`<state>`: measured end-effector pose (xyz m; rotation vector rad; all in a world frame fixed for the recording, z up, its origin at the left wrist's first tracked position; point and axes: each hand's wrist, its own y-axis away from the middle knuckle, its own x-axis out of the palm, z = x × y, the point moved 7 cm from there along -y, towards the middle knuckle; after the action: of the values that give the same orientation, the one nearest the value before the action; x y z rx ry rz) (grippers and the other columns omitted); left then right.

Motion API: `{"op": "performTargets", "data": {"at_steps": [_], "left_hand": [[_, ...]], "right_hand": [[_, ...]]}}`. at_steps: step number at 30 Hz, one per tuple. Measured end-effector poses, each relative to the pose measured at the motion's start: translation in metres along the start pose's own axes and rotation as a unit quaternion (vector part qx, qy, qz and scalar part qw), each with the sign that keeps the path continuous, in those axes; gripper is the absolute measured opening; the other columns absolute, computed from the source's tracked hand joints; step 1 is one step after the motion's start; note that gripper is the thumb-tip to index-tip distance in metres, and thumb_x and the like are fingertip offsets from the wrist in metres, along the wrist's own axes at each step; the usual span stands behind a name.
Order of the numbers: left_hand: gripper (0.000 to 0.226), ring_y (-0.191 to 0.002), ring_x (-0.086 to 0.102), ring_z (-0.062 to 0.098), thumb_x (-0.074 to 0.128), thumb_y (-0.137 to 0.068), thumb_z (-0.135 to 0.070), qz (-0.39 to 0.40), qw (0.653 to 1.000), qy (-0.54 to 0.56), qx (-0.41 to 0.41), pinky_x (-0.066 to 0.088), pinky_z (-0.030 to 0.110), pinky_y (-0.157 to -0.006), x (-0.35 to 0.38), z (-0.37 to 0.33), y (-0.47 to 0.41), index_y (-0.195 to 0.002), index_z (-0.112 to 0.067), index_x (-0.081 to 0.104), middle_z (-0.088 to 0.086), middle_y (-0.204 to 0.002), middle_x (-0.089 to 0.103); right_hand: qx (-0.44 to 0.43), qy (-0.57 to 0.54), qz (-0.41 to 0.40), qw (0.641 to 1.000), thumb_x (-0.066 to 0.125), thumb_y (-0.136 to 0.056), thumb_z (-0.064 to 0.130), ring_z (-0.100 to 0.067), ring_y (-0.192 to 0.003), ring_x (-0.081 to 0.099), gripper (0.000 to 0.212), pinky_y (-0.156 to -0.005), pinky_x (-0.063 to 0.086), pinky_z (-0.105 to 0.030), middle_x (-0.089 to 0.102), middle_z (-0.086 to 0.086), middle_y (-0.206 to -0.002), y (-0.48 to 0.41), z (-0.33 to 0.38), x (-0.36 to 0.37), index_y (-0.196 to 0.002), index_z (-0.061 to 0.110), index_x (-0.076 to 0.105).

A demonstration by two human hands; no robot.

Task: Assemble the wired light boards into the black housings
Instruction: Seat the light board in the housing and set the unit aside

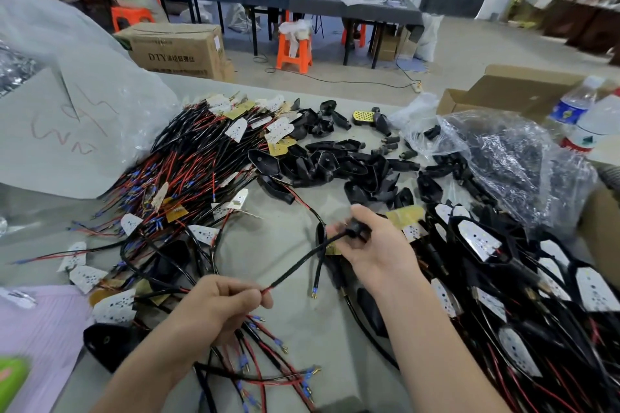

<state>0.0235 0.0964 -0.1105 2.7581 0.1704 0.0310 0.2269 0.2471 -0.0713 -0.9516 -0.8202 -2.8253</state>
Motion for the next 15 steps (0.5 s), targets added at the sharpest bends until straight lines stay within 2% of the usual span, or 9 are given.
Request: {"op": "performTargets", "data": {"at_steps": [2, 4, 6, 7, 9, 12, 15], "left_hand": [[0.022, -0.043, 0.028, 0.011, 0.07, -0.087, -0.031, 0.027, 0.998, -0.051, -0.002, 0.023, 0.019, -0.042, -0.001, -0.001, 0.007, -0.091, -0.013, 0.083, 0.001, -0.049, 0.035], [0.014, -0.045, 0.046, 0.013, 0.071, -0.092, -0.02, 0.008, 0.995, -0.095, 0.0, 0.035, 0.019, -0.045, -0.008, -0.006, 0.01, -0.09, -0.021, 0.085, 0.004, -0.053, 0.056], [0.027, -0.065, 0.071, 0.015, 0.068, -0.097, -0.01, -0.035, 0.99, -0.137, 0.011, 0.053, 0.022, -0.065, -0.017, -0.016, 0.008, -0.087, -0.029, 0.085, 0.002, -0.074, 0.077], [0.029, -0.079, 0.075, 0.009, 0.069, -0.097, -0.01, -0.058, 0.985, -0.162, 0.022, 0.055, 0.023, -0.077, -0.02, -0.023, 0.007, -0.086, -0.031, 0.085, -0.003, -0.084, 0.08], [0.025, -0.092, 0.073, 0.0, 0.071, -0.096, -0.013, -0.098, 0.976, -0.185, 0.058, 0.054, 0.023, -0.087, -0.019, -0.043, 0.002, -0.089, -0.033, 0.083, -0.013, -0.094, 0.08], [0.022, -0.1, 0.072, 0.007, 0.069, -0.097, -0.017, -0.115, 0.984, -0.089, 0.105, 0.057, 0.026, -0.086, -0.005, -0.071, -0.011, -0.106, -0.035, 0.076, -0.01, -0.103, 0.079], [0.03, -0.114, 0.069, 0.015, 0.063, -0.102, -0.023, -0.073, 0.992, 0.023, 0.102, 0.06, 0.028, -0.088, 0.027, -0.088, -0.029, -0.131, -0.03, 0.065, 0.001, -0.122, 0.072]], "right_hand": [[-0.03, 0.031, 0.025, 0.999, 0.062, -0.092, -0.01, -0.027, -0.075, 0.066, 0.01, -0.066, 0.062, -0.039, 0.062, -0.013, -0.082, 0.0, 0.001, 0.005, -0.098, -0.001, 0.06], [-0.078, 0.101, 0.032, 0.991, 0.06, -0.092, -0.012, -0.023, -0.068, 0.068, 0.013, -0.064, 0.06, -0.035, 0.065, -0.008, -0.079, 0.001, 0.006, 0.007, -0.098, 0.0, 0.061], [-0.124, 0.174, 0.037, 0.976, 0.062, -0.09, -0.011, -0.02, -0.059, 0.063, 0.015, -0.058, 0.055, -0.03, 0.064, -0.006, -0.072, 0.002, 0.011, 0.01, -0.098, 0.001, 0.06], [-0.14, 0.206, 0.045, 0.967, 0.063, -0.088, -0.011, -0.02, -0.058, 0.06, 0.017, -0.054, 0.052, -0.028, 0.063, -0.007, -0.07, 0.003, 0.013, 0.012, -0.1, 0.0, 0.06], [-0.168, 0.292, 0.066, 0.939, 0.066, -0.083, -0.007, -0.02, -0.057, 0.057, 0.02, -0.049, 0.045, -0.027, 0.063, -0.006, -0.067, 0.005, 0.014, 0.018, -0.1, 0.003, 0.061], [-0.189, 0.441, 0.083, 0.873, 0.071, -0.072, 0.007, -0.02, -0.055, 0.059, 0.018, -0.051, 0.044, -0.031, 0.066, 0.001, -0.067, 0.013, 0.01, 0.03, -0.081, 0.022, 0.065], [-0.195, 0.517, 0.102, 0.827, 0.074, -0.075, 0.016, -0.012, -0.054, 0.061, 0.017, -0.054, 0.046, -0.029, 0.068, 0.008, -0.07, 0.026, 0.003, 0.042, -0.084, 0.028, 0.067]]}}
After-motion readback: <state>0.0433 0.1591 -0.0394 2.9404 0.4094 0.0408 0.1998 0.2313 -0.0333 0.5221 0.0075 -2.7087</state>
